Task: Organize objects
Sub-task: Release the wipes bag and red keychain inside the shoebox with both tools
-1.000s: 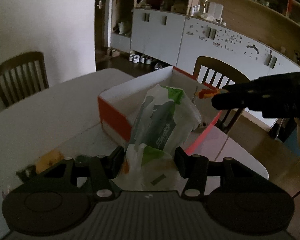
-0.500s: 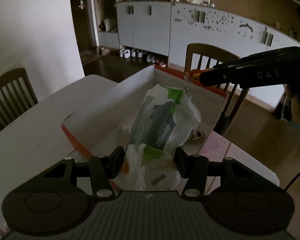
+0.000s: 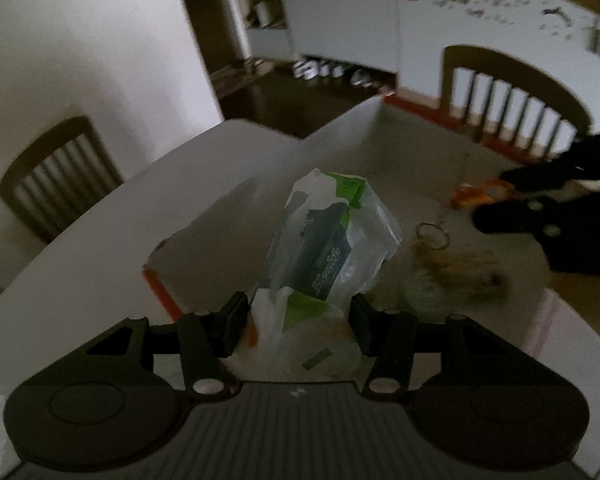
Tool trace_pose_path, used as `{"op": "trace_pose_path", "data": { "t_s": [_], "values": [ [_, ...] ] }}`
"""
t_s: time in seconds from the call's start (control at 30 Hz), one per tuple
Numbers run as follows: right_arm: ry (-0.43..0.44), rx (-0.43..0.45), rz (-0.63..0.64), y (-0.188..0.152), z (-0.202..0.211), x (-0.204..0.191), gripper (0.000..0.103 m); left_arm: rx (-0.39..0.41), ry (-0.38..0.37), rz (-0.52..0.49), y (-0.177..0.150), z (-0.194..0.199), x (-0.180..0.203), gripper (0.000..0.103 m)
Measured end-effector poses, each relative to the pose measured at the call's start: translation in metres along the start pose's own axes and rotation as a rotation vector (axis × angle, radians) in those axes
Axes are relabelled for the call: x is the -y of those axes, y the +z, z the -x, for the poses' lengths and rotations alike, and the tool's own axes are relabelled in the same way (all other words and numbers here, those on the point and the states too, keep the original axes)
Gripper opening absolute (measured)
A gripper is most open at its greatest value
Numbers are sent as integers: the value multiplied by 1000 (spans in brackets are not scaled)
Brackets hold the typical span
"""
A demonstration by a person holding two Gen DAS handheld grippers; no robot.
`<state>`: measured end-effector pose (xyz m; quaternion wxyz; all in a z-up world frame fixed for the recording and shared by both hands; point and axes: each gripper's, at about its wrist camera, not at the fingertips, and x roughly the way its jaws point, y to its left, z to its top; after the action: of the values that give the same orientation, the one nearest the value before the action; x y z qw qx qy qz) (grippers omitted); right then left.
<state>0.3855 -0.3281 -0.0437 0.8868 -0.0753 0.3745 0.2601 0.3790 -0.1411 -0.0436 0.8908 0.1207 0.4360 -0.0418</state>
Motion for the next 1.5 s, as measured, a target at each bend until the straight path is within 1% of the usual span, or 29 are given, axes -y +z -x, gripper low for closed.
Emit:
{"op": "trace_pose_path", "data": {
  "t_s": [0.1, 0.2, 0.27, 0.43, 0.77, 0.8, 0.83, 0.87, 0.97, 1.0, 1.03, 1.1, 1.27, 1.5],
  "values": [
    [-3, -22, 23, -1, -12, -1, 37, -26, 18, 8, 3, -11, 0, 53],
    [-2, -41, 24, -3, -20, -2, 37, -41, 43, -27, 3, -16, 6, 53],
    [-3, -54, 27, -4, -24, -2, 37, -62, 31, -35, 3, -22, 7, 53],
    [-3, -94, 47, -9, -35, -1, 38, -96, 12, -11, 0, -31, 3, 54],
    [0, -168, 41, -12, -52, 5, 39, -102, -13, -26, 0, -32, 5, 56],
    [-1, -172, 44, -13, -52, 4, 40, -98, -19, -25, 0, -30, 5, 57],
    [1, -175, 45, -13, -52, 5, 40, -96, -25, -23, -1, -30, 6, 64],
    [2, -177, 47, -13, -52, 5, 40, -94, -34, -21, -1, -30, 6, 69],
    [9, -176, 51, -13, -49, 5, 41, -82, -47, -22, -4, -26, 8, 70],
    [14, -173, 49, -13, -47, 6, 45, -80, -51, -24, -3, -26, 9, 70],
    [19, -169, 47, -13, -45, 6, 52, -76, -57, -26, -4, -24, 10, 70],
    [20, -158, 42, -11, -41, 6, 59, -70, -60, -27, -6, -21, 12, 71],
    [29, -137, 33, -9, -29, 8, 60, -48, -80, -12, -10, -10, 13, 71],
    [41, -96, 35, -5, -7, 6, 63, 8, -106, 18, -11, 12, 16, 71]
  ]
}}
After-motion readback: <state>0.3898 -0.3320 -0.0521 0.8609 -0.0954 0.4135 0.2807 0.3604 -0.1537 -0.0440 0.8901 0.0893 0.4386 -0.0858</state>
